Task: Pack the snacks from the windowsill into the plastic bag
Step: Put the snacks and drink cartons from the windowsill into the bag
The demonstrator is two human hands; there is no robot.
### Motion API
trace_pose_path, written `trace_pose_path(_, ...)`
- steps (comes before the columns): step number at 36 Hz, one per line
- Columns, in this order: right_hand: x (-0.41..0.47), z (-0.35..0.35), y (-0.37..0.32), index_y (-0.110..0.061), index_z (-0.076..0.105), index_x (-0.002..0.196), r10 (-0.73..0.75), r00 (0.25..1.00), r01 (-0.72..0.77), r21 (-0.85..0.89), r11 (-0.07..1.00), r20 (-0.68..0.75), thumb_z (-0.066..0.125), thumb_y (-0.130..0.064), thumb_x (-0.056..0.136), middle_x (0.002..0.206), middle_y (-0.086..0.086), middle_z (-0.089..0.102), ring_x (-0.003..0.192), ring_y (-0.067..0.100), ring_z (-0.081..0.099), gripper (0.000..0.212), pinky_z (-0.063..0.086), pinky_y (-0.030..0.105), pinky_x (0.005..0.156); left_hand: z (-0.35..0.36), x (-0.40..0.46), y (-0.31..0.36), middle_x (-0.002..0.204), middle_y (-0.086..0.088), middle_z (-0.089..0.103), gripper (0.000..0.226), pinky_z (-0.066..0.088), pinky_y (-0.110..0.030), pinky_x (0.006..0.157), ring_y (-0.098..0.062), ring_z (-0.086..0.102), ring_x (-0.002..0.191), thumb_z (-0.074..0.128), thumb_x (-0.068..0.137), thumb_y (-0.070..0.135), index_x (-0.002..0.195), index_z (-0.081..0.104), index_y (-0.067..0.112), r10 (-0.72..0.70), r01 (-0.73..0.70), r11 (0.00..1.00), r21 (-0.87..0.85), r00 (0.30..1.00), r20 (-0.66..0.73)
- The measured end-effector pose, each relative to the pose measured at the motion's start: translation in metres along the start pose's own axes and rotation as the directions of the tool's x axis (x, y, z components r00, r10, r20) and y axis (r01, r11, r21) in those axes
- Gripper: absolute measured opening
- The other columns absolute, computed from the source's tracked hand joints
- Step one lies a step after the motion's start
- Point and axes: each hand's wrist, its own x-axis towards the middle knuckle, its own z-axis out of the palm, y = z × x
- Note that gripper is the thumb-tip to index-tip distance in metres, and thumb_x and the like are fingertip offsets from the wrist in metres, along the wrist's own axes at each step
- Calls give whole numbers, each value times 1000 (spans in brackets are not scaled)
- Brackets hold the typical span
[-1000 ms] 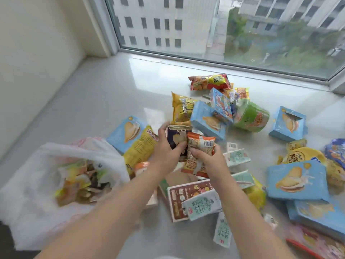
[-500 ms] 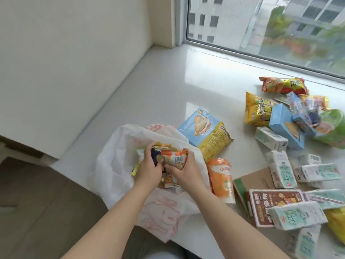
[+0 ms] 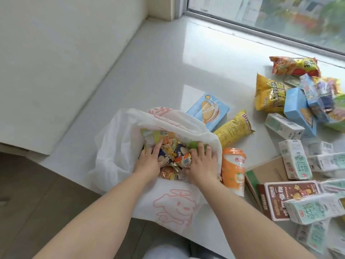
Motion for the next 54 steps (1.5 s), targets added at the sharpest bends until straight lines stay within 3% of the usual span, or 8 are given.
trace_pose_path(5, 6, -3, 5, -21, 24, 141, 25, 999, -28, 67, 997, 46, 62, -53, 81, 157, 11, 4, 143, 35, 8, 77, 20, 45, 113, -10, 4, 17, 149, -6, 23, 79, 37, -41, 102, -26, 29, 130, 50, 94, 33, 149, -7, 37, 17, -12, 988, 153, 999, -33)
trace_pose_path(9, 0, -11, 14, -21, 32, 139, -9, 999, 15, 147, 989, -44, 51, -70, 77, 153, 9, 22, 139, 30, 22, 82, 22, 41, 112, -17, -16, 42, 140, -6, 31, 72, 34, -40, 104, -26, 29, 129, 55, 88, 36, 149, 18, 32, 27, 18, 981, 194, 974, -227)
trace_pose_path(12, -11, -22, 25, -15, 57, 115, -20, 959, 100, 269, 958, -284, 45, -55, 86, 116, 7, 58, 109, 29, 53, 51, 43, 39, 90, -15, -31, 65, 129, -7, 45, 62, 37, -42, 100, -30, 40, 119, 66, 76, 24, 135, 48, 22, 145, -92, 984, 152, 909, -390)
trace_pose_path(14, -20, -29, 38, -11, 64, 99, 32, 915, 131, 372, 919, -401, 42, -45, 85, 94, 7, 63, 90, 29, 59, 43, 48, 39, 75, -13, -36, 87, 121, -10, 51, 53, 40, -46, 94, -34, 47, 111, 68, 70, 16, 122, 59, 16, 225, -184, 974, 134, 865, -449)
trace_pose_path(20, -40, -54, 119, -13, 62, 112, 201, 910, -19, 448, 894, -362, 48, -26, 93, 115, 6, 59, 111, 25, 46, 26, 35, 34, 90, -18, -41, 187, 129, -8, 39, 52, 36, -39, 103, -27, 35, 121, 60, 81, 16, 132, 48, 17, 384, -389, 919, 61, 848, -365)
trace_pose_path(28, -74, -74, 257, -11, 63, 107, 373, 884, -186, 521, 833, -281, 48, -19, 92, 110, 9, 60, 111, 26, 46, 23, 36, 34, 93, 11, -44, 322, 133, -6, 30, 51, 35, -39, 106, -25, 29, 129, 56, 87, 22, 136, 41, 19, 459, -462, 886, 38, 864, -209)
trace_pose_path(43, -34, -132, 458, -11, 63, 101, 212, 930, -84, 388, 918, -299, 43, -20, 94, 104, 8, 61, 99, 25, 51, 23, 39, 31, 74, 27, 28, 505, 138, -5, 28, 49, 39, -38, 99, -24, 39, 126, 55, 90, 26, 136, 41, 21, 285, -294, 956, -1, 929, -237)
trace_pose_path(54, 79, -135, 480, -6, 47, 124, 264, 963, -188, 591, 784, -44, 37, -4, 94, 128, 13, 44, 106, 29, 50, 32, 39, 34, 81, 24, 142, 526, 144, -7, 35, 43, 38, -40, 100, -27, 39, 130, 43, 96, 21, 139, 40, 17, 223, -199, 971, 135, 955, -197)
